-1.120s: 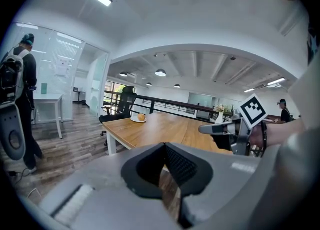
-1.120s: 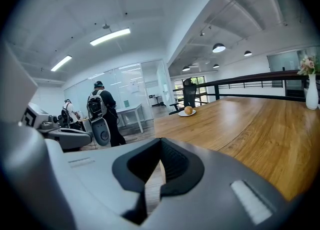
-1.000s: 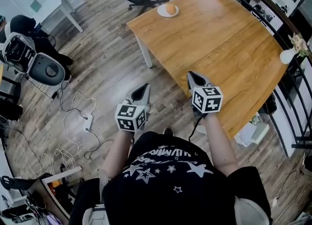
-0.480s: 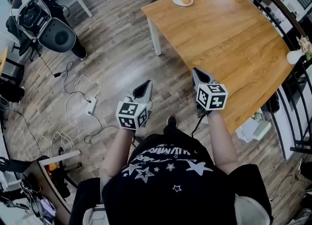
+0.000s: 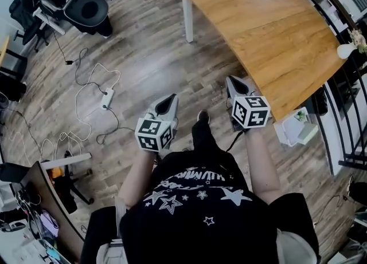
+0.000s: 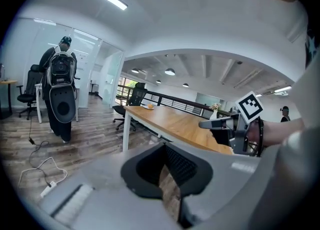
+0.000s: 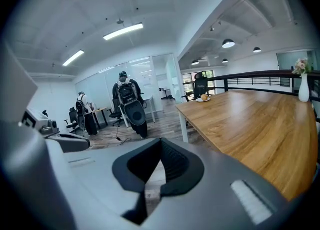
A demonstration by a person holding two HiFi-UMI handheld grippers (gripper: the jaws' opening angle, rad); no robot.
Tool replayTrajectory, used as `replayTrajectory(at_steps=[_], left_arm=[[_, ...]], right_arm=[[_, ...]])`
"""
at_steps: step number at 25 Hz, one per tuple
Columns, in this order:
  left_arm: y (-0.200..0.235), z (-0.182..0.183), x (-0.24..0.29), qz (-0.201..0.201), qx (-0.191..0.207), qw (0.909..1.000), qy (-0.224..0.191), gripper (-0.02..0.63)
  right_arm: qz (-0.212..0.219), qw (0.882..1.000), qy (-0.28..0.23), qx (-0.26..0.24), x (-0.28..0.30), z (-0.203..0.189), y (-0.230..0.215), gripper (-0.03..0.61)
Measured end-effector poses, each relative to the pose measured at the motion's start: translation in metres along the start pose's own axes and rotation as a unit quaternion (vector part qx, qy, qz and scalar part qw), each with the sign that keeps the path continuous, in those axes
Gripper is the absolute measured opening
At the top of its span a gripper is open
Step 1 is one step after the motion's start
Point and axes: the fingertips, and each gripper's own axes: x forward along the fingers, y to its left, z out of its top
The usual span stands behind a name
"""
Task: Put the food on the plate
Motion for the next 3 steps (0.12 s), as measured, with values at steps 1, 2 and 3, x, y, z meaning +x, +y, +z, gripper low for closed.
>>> replayTrajectory(at_steps=[1, 2, 3], left_arm=[[0.001, -0.005, -0.011, -0.001, -0.003, 1.0, 0.001, 0.002], [0.002, -0.01, -0.023, -0.001, -0.006, 1.0, 0.001, 0.002], [0.003, -0.015, -0.034, -0.001, -0.009, 1.0, 0.001, 0.002]], right_arm=[[-0.003, 1.0, 0.002, 0.001, -0.007, -0.005, 0.008, 0.002], [-0.006, 1.0, 0.004, 0.002, -0.013, -0.011, 0.016, 0.002], [-0.009, 1.0, 0.005, 0.003, -0.02, -0.016, 0.025, 0.002]])
